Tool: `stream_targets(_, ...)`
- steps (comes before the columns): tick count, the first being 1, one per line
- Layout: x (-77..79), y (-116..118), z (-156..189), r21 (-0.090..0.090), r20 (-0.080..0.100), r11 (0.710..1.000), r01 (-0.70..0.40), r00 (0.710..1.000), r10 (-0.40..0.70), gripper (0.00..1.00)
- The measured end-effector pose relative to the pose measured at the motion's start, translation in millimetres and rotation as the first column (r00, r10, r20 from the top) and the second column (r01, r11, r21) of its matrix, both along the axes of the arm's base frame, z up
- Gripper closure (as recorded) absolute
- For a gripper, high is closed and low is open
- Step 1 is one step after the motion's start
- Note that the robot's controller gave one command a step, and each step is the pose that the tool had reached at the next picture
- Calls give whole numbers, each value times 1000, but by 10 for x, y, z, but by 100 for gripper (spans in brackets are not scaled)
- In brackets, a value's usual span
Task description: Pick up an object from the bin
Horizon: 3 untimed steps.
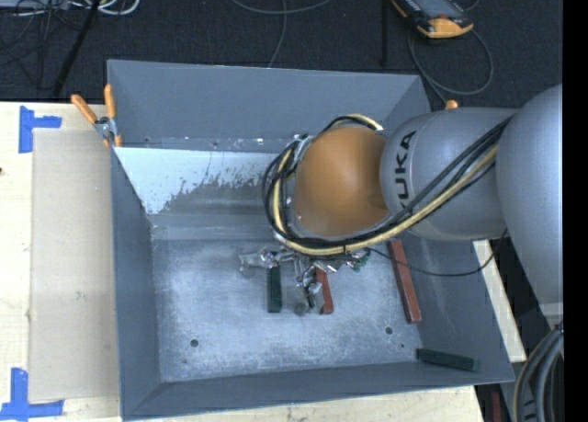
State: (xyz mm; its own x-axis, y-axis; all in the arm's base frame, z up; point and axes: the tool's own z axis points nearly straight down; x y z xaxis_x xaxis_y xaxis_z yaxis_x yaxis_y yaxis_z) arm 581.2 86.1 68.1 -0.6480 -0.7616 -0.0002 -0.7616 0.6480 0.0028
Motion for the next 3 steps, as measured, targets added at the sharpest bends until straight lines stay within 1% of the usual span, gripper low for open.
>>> stream_targets(1, 11, -7, 20, 0, 2, 1000, 6, 1000, -6, 100)
stream_targets(2, 154, 148, 1032, 1, 11, 1000, 15, 1000, -15, 100)
stream_targets(3, 233, 119, 1687, 0, 11, 999, 41, 999, -41, 100)
